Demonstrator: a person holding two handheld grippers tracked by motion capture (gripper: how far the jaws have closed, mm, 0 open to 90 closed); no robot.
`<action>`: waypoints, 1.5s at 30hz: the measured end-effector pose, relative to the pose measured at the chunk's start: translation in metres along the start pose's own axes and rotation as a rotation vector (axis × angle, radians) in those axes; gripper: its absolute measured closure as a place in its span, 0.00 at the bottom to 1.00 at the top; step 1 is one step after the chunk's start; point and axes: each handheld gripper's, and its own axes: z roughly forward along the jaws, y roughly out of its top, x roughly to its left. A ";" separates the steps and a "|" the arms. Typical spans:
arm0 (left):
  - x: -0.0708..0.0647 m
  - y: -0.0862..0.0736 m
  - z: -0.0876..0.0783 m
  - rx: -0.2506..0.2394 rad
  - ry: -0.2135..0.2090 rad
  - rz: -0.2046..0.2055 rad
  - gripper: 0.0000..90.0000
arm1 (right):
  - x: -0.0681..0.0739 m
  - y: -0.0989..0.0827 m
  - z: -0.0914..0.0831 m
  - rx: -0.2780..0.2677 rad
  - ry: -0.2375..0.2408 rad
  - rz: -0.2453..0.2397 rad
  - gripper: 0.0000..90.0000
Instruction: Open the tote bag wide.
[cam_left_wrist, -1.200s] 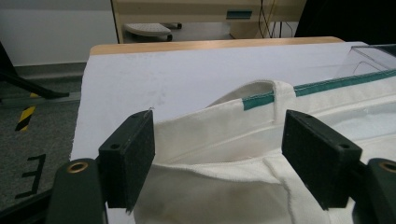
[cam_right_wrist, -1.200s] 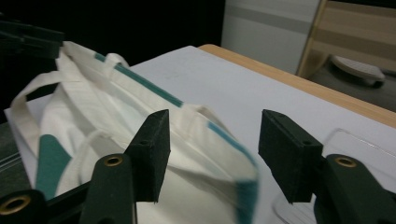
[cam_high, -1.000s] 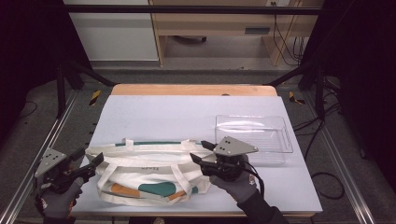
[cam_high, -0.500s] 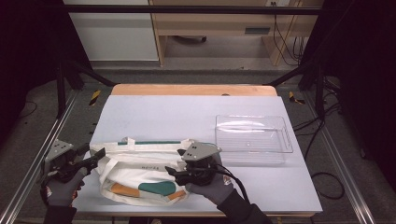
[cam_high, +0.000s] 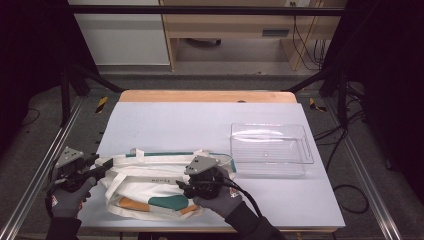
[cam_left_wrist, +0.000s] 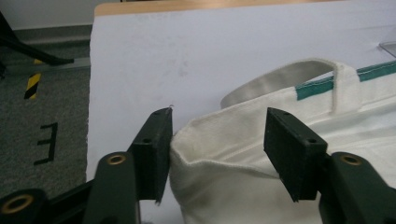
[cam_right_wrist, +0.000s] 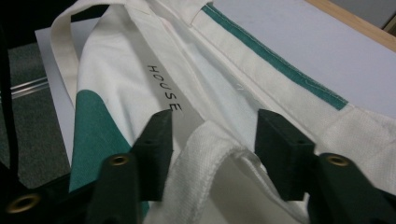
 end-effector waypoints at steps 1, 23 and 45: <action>0.001 -0.001 0.001 0.011 0.005 -0.003 0.52 | 0.000 -0.001 0.000 0.008 -0.003 -0.003 0.62; 0.001 -0.004 -0.013 -0.006 0.044 -0.025 0.90 | 0.008 -0.011 -0.025 -0.054 0.140 0.045 0.87; 0.000 0.002 0.011 0.005 -0.042 0.025 0.82 | 0.012 -0.030 -0.022 -0.056 0.166 0.084 0.86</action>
